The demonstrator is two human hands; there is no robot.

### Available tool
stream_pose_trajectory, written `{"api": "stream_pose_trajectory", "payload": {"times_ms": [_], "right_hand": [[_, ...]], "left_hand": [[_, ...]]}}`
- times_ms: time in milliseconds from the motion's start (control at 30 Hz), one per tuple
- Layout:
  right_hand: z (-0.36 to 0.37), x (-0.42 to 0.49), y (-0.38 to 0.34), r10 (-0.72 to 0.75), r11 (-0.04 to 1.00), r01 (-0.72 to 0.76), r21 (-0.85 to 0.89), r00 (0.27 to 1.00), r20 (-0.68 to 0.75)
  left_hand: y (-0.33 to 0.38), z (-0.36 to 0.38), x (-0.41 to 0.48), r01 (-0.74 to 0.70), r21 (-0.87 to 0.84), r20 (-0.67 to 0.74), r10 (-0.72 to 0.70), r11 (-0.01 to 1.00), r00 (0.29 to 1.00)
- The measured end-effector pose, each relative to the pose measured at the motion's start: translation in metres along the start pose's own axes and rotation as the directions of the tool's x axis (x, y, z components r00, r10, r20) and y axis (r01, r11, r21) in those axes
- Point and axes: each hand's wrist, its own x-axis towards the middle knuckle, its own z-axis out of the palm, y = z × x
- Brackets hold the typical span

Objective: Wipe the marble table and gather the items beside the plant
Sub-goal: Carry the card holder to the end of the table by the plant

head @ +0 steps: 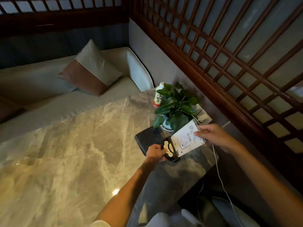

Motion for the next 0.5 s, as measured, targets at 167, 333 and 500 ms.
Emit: {"api": "stream_pose_trajectory", "payload": {"times_ms": [167, 333, 500], "right_hand": [[-0.030, 0.016, 0.062, 0.051, 0.999, -0.051, 0.002, 0.999, 0.003], [-0.044, 0.041, 0.118, 0.014, 0.989, -0.012, -0.147, 1.000, 0.017], [-0.046, 0.059, 0.152, -0.034, 0.971, 0.055, -0.231, 0.995, 0.094]], "left_hand": [[-0.028, 0.077, 0.041, 0.082, 0.107, -0.068, -0.076, 0.991, 0.995], [-0.036, 0.142, 0.045, 0.162, 0.150, -0.157, -0.138, 0.975, 0.978], [-0.043, 0.181, 0.040, 0.239, 0.108, -0.252, -0.206, 0.965, 0.946]]}}
